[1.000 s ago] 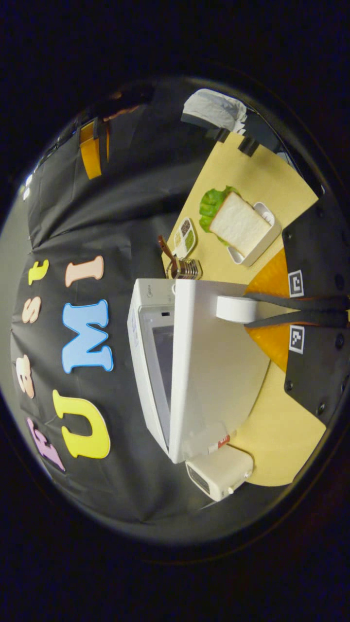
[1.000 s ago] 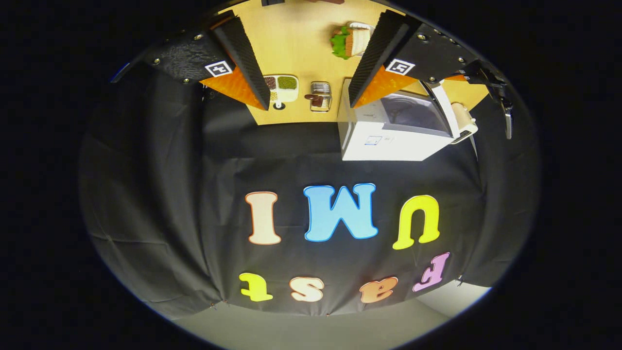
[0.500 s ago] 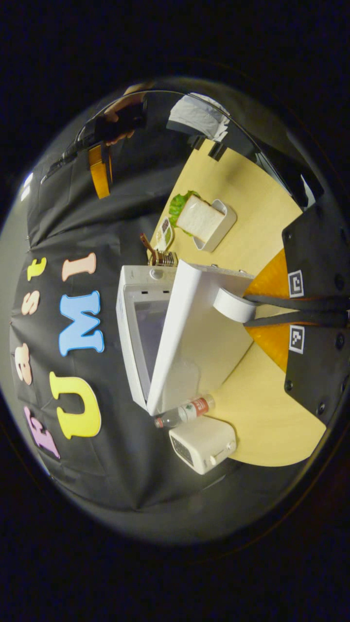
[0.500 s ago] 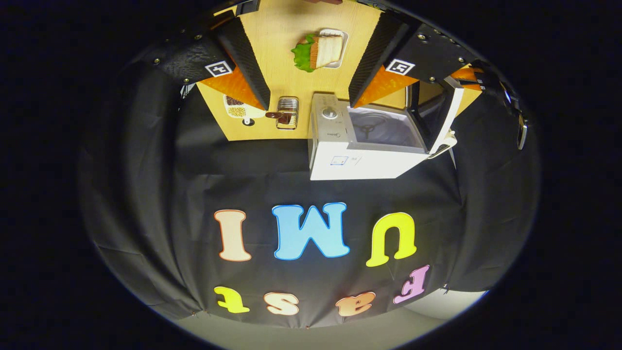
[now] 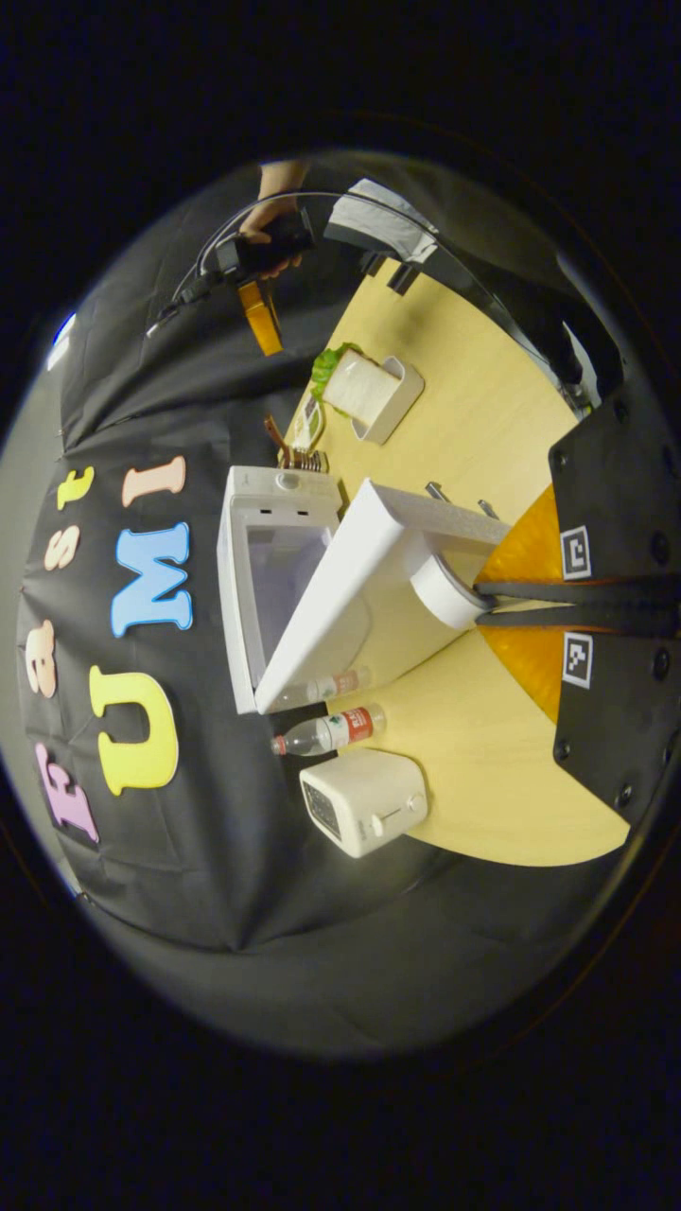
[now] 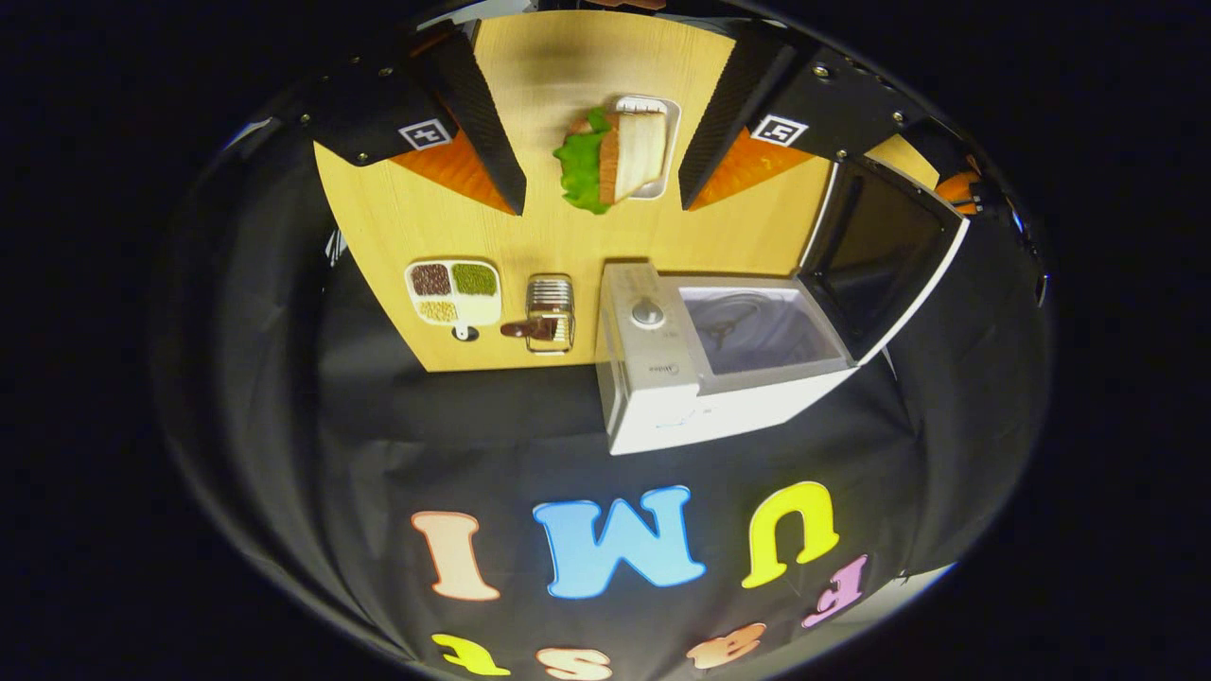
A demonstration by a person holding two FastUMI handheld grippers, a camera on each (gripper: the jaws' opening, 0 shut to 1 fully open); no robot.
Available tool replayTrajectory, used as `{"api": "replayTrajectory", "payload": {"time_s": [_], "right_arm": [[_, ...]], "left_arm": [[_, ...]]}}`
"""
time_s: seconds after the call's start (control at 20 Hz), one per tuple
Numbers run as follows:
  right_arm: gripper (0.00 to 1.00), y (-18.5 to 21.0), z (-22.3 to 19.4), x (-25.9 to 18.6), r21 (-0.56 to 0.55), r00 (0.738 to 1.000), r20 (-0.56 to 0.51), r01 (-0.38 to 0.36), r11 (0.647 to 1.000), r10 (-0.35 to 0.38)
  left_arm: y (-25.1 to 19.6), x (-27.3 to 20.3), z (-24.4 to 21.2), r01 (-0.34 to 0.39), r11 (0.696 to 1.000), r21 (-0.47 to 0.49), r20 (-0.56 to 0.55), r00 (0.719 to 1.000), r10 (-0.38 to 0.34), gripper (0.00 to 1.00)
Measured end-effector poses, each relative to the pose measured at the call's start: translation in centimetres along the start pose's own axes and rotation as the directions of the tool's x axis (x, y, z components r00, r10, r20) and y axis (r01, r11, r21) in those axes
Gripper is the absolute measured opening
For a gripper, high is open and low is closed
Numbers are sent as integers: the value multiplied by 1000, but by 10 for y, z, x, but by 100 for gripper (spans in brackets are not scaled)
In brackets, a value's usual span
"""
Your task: Open the microwave oven with the left hand, put the food in, and close the microwave oven.
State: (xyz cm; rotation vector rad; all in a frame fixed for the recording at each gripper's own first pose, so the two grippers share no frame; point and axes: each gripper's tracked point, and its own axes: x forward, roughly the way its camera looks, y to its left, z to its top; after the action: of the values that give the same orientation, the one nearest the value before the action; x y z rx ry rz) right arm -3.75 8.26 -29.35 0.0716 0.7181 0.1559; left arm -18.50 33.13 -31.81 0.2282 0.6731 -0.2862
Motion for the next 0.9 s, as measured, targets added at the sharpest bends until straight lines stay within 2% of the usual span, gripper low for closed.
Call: {"api": "replayTrajectory", "payload": {"time_s": [0.15,0.35,0.65,0.75,0.8,0.9], "right_arm": [[100,-13,-31,13,59,995,-96,-11,998,17],[99,-4,-67,34,210,975,-189,-72,975,113],[96,1,-91,58,343,950,-253,-88,935,182],[96,3,-96,63,352,945,-266,-90,932,192],[96,3,-95,66,354,943,-272,-88,931,192],[96,7,-99,70,360,939,-282,-87,929,197]], "left_arm": [[18,-7,-6,4,1000,-17,-2,1000,-4,6],[40,-14,-9,1,999,-53,0,1000,-1,6],[57,-29,-8,-26,996,-88,21,999,28,6],[74,-51,14,-84,987,-139,85,992,97,6],[84,-67,36,-126,977,-173,144,978,151,7],[94,-99,93,-196,953,-232,287,922,260,8]]}}
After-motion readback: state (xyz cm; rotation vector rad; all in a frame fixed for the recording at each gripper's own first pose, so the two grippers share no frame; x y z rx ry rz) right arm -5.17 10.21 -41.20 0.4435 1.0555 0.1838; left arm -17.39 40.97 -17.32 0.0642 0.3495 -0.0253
